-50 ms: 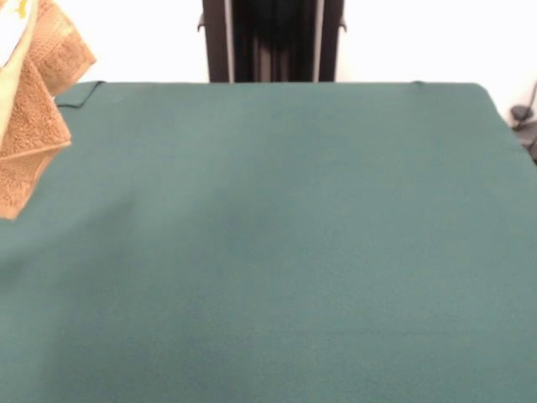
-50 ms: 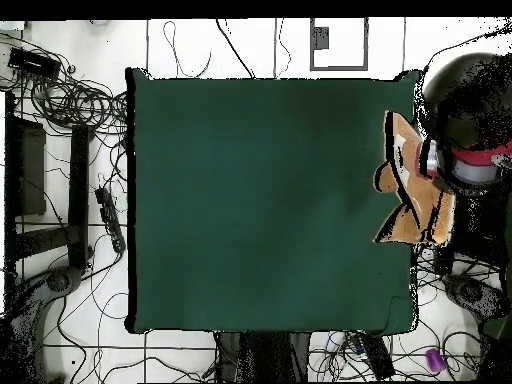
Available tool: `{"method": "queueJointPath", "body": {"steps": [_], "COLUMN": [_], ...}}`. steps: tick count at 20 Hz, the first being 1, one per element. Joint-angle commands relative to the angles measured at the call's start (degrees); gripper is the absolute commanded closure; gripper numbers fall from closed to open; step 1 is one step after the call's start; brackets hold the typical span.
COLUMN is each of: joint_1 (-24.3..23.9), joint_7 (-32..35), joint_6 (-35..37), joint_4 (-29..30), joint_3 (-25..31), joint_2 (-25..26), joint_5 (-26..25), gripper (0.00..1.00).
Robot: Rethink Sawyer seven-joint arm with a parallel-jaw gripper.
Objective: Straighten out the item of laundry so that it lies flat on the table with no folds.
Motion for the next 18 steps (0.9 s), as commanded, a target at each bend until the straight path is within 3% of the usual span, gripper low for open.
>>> {"method": "queueJointPath", "body": {"steps": [1,11,18], "joint_1": [3.6,4.8,4.6], "joint_7": [6.1,11.6,11.1], "joint_6": [2.3,-1.9,-6.7], "joint_4": [-0.7,0.8,1.1], "joint_3": [0.7,0.4,2.6], "joint_2": [4.2,6.0,8.6], "joint_5": [-1.6,0.7,3.1], "gripper": [1.00,1.00,1.00]}}
